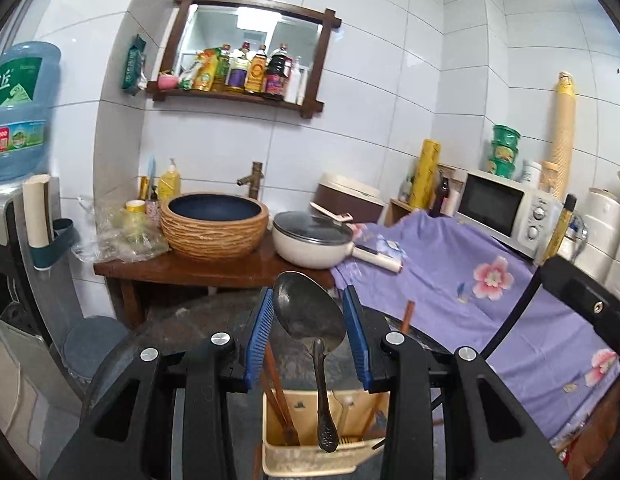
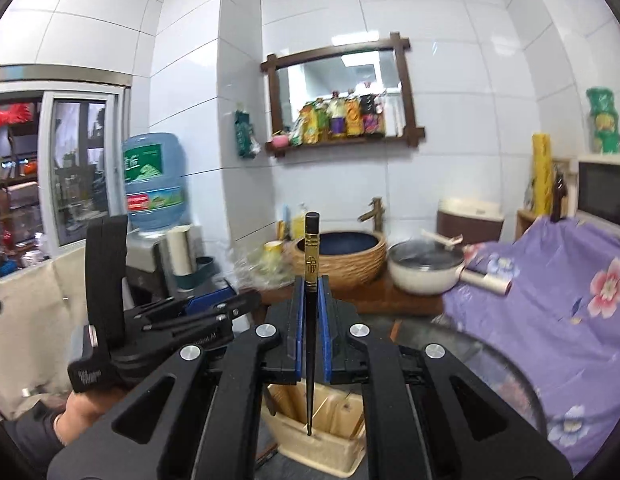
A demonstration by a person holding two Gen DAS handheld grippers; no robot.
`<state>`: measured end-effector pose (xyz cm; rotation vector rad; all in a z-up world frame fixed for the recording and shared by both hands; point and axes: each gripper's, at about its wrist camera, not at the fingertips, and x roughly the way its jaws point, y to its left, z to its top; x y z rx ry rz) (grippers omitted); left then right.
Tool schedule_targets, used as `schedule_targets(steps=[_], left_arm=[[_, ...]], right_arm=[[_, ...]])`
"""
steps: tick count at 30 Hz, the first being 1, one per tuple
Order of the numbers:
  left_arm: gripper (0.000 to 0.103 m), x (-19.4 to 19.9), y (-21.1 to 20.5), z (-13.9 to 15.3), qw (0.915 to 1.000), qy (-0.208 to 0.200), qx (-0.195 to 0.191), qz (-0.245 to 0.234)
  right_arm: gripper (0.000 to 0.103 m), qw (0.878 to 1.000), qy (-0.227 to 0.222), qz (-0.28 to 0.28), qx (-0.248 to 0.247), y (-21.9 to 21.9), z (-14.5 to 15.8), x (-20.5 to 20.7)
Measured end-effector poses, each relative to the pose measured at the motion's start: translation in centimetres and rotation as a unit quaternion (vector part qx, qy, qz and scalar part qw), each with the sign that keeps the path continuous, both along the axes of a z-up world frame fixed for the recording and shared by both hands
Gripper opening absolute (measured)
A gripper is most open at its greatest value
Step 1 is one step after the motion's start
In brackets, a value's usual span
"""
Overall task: Organize utensils
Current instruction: 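Lower the metal spoon and black pen into the cream holder and open both tools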
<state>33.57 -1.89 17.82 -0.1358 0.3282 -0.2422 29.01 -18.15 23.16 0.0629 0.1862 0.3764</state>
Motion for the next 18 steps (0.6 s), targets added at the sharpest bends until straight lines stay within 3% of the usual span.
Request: schedule_targets(steps=[7, 18], left_arm=[[0.035, 1.5, -1.7, -2.9, 0.9995, -0.005, 0.019, 0.026], [0.035, 2.7, -2.1, -8.2, 0.9983, 0.042, 0.034, 0.019]], right_arm=[[0.008, 0.999, 0.0, -0.042, -0.025, 1.3, -3.2, 2.6], [0.008, 0.996, 0.041, -0.044, -0.066, 2.6, -9.1, 3.5]])
